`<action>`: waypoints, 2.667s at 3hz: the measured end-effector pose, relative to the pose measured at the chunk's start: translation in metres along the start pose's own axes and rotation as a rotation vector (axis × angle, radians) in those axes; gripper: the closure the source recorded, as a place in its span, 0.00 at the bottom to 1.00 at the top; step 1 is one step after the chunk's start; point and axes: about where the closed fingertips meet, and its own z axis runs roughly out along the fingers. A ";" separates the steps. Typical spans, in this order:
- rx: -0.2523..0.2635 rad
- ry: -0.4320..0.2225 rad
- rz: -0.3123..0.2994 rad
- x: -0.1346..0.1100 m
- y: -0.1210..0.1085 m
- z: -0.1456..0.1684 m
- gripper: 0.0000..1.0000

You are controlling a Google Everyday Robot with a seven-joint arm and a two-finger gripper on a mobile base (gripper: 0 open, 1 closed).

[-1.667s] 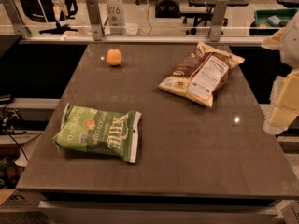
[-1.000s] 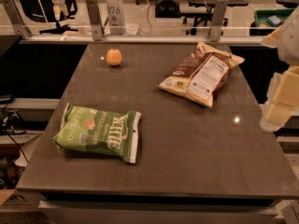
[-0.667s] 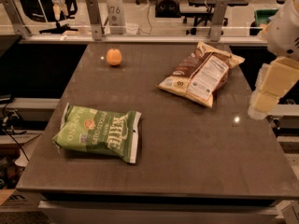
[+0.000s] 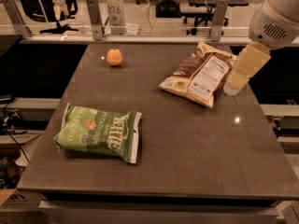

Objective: Pick brown chip bag

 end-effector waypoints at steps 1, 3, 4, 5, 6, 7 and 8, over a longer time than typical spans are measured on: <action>-0.006 0.002 0.149 -0.006 -0.019 0.024 0.00; 0.034 0.030 0.410 -0.011 -0.038 0.076 0.00; 0.046 0.057 0.438 -0.015 -0.040 0.104 0.00; 0.039 0.089 0.432 -0.018 -0.038 0.135 0.00; 0.012 0.100 0.431 -0.020 -0.034 0.156 0.00; -0.028 0.084 0.424 -0.028 -0.026 0.164 0.00; -0.021 0.081 0.402 -0.037 -0.017 0.169 0.00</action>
Offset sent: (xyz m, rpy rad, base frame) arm 0.0684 -0.0069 -0.0617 0.1488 0.0581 -0.5014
